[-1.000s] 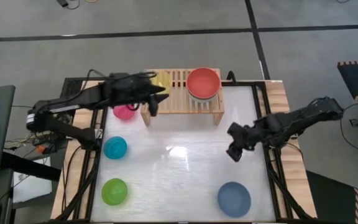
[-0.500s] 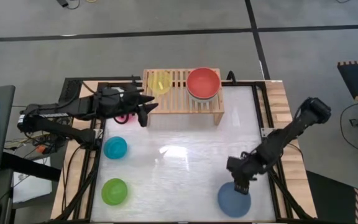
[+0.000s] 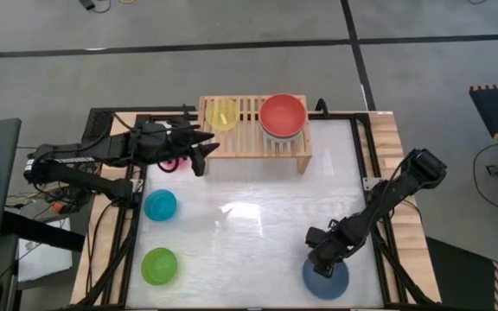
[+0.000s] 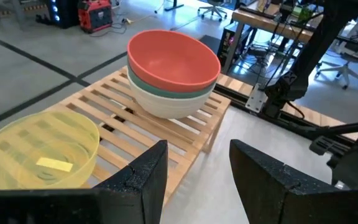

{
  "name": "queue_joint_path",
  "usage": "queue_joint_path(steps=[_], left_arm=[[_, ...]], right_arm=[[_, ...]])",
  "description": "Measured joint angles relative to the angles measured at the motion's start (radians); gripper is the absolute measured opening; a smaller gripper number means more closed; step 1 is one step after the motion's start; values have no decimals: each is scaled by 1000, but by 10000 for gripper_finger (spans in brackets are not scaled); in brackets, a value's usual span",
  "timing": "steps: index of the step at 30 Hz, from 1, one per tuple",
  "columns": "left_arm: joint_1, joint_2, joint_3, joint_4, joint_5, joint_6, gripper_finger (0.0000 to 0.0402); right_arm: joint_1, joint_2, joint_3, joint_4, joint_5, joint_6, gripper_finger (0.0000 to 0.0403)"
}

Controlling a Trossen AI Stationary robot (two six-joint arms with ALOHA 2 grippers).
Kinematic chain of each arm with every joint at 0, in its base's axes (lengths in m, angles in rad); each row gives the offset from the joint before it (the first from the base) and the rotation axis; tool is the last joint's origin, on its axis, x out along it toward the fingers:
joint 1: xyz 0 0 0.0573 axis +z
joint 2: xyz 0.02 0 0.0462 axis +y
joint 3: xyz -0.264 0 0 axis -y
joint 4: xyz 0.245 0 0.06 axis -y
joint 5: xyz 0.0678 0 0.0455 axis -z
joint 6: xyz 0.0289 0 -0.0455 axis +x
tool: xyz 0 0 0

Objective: Place and stack bowls onto a shelf
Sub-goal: Stack the blue bowl on top of the orange bowl on the shelf

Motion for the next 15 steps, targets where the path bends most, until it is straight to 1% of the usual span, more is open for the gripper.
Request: queue_joint_path(steps=[3,4,7,10,12,15], left_arm=[[0,-13,0,-23,0,-10,157],[0,-15,0,-24,0,-11,157],[0,-28,0,-44,1,-14,157],[0,-43,1,-49,1,-31,157],[1,-45,1,-42,1,-43,157],[0,-46,1,-57,13,-69,157]], right_arm=[[-18,-10,0,-18,-6,9,40],[-27,-22,0,-19,-4,20,25],[-58,-79,0,-25,28,22,26],[-104,-154,3,-35,96,24,33],[-144,-203,19,-58,155,19,29],[-215,-278,65,-83,244,-32,23]])
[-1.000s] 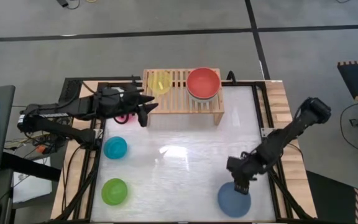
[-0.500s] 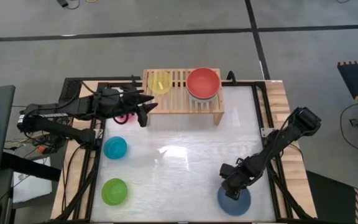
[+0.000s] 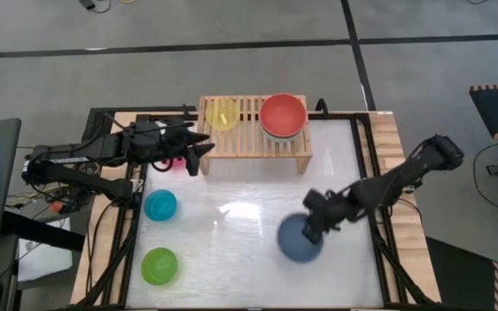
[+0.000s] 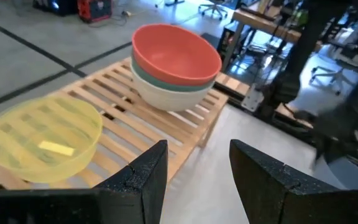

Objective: Place and stack bowls onto a shelf
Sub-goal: Stack the blue bowl on top of the orange bowl on the shelf

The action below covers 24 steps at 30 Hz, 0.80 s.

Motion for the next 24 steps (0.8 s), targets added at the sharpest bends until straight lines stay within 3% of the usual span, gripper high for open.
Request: queue_joint_path(steps=[5,10,19,24], left_arm=[[0,2,0,-9,24,-18,157],[0,2,0,-25,11,-59,157],[0,2,0,-79,18,-111,157],[0,2,0,-176,0,-170,157]], right_arm=[[-143,-98,83,-18,114,-98,25],[-315,-132,186,-26,153,-272,27],[-597,-75,497,66,263,-716,28],[-786,10,627,-28,247,-738,25]])
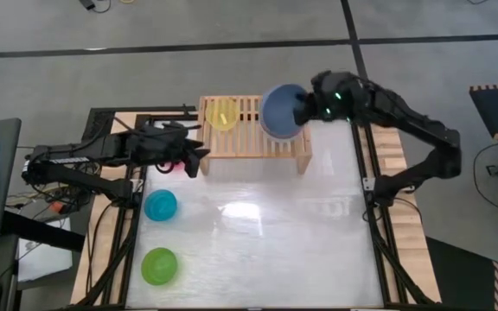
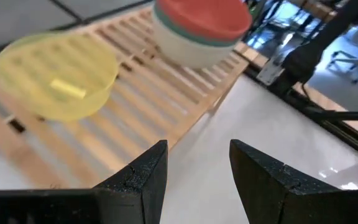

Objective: Place and stack bowls onto a shelf
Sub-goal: Stack the blue bowl on top of the orange bowl on the shelf

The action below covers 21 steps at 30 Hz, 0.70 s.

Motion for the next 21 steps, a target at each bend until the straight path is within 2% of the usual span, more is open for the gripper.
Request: queue_joint_path(steps=[7,13,17,21], left_arm=[[-22,0,0,-82,-10,-40,157],[-28,0,0,-104,-17,-45,157],[-28,0,0,-105,-16,-55,157],[-29,0,0,-110,-13,-63,157]], right_arm=[[-120,134,119,-230,-105,55,44],[-152,193,181,-281,-149,78,56],[-173,207,205,-294,-155,56,98],[-188,205,207,-306,-153,59,166]])
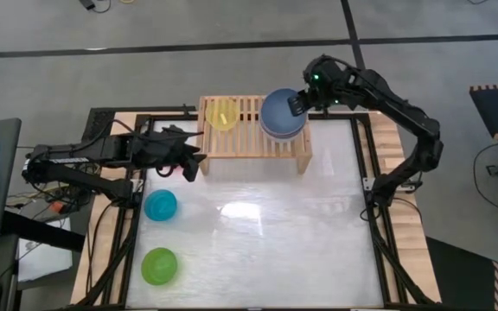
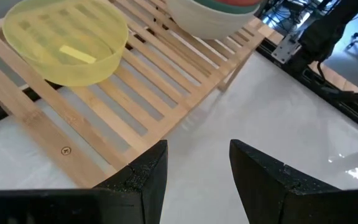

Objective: Place and stack bowls onto a shelf
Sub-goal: Stack the blue bowl on top of the orange bowl on the shelf, then stack the pink bowl on top of the yellow bowl on the shelf

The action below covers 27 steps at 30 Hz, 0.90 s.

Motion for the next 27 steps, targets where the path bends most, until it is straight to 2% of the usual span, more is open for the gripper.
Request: queue_joint_path(steps=[4,7,12,20,23,27], left_arm=[[0,0,0,-49,-16,-13,157],[0,0,0,-97,-42,-28,157],[0,0,0,-124,-56,-52,157],[0,0,0,-130,-63,-51,157],[0,0,0,-177,-95,-27,157],[4,0,-4,-276,-93,-8,155]], right_arm=[[-9,-28,0,30,8,-6,228],[-7,-56,0,38,49,-6,251],[1,-68,-37,-14,123,-6,249],[5,-64,-121,-18,129,-3,240],[25,-67,-121,2,150,0,240],[69,-134,-120,48,174,0,240]])
